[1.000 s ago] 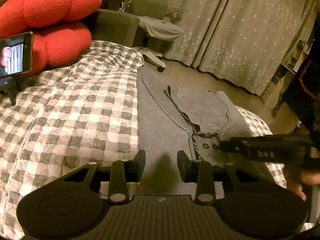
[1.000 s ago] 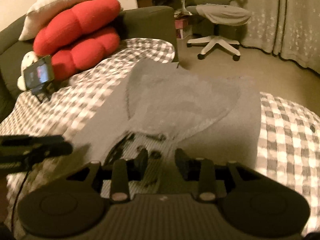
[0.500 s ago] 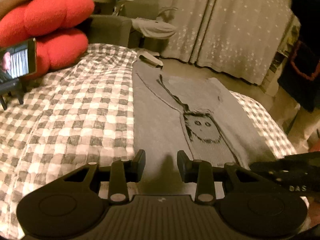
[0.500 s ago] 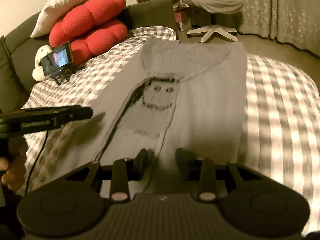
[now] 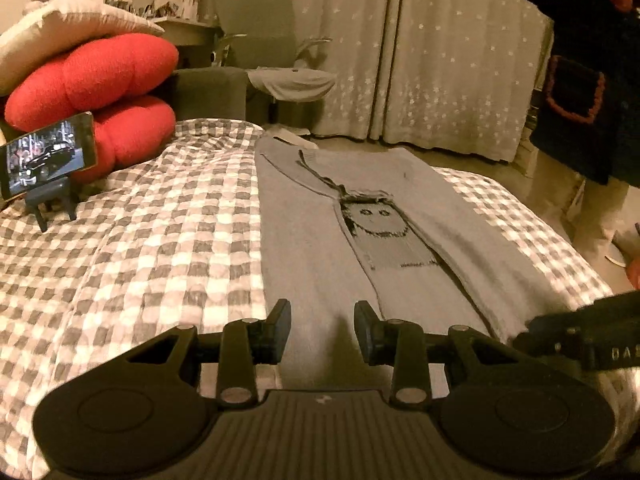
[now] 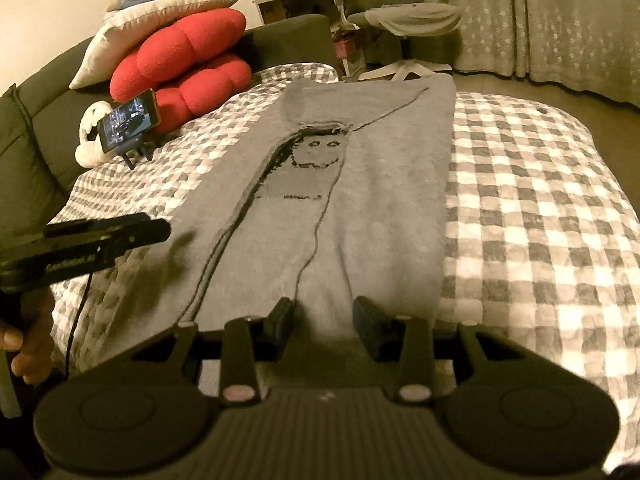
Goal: Fold clothes
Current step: 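Move both open grippers to the hem end of the folded sweater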
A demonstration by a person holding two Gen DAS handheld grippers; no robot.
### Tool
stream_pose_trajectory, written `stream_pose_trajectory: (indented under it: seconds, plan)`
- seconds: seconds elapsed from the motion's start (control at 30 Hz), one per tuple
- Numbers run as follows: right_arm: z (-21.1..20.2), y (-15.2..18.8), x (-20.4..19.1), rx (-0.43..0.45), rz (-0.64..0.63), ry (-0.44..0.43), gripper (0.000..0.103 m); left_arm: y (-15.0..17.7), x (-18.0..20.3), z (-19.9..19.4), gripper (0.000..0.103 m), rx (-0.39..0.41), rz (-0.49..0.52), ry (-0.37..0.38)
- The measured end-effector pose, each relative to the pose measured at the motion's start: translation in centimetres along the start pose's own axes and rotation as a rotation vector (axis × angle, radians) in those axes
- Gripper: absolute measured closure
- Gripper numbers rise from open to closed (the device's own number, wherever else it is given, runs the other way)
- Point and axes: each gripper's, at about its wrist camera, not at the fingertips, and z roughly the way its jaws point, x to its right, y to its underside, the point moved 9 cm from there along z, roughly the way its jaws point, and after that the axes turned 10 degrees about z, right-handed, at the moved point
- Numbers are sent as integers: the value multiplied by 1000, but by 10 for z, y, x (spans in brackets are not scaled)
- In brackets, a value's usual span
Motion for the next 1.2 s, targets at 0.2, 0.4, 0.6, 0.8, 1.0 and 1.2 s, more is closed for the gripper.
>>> stream_pose_trajectory:
  seconds: [0.2, 0.4, 0.6, 0.8, 1.0, 1.2]
  plan:
    - [-5, 10, -3, 8, -5, -6, 65, 7, 3, -17, 70, 19, -18, -14]
    - [-13, 20, -6, 20, 0, -21, 65, 7, 9, -36, 70, 29, -42, -19]
    - [-23, 24, -10, 39, -16, -26, 62, 8, 8, -37, 70, 31, -43, -30]
    - [-36, 24, 1, 75, 37, -27, 62, 14, 3, -39, 70, 13, -89, -11]
    - [-47, 28, 8, 88, 80, -28, 62, 29, -1, -43, 70, -37, -102, -29]
    - [-66, 31, 35, 148, 221, -27, 61, 45, -1, -49, 70, -79, -109, -36]
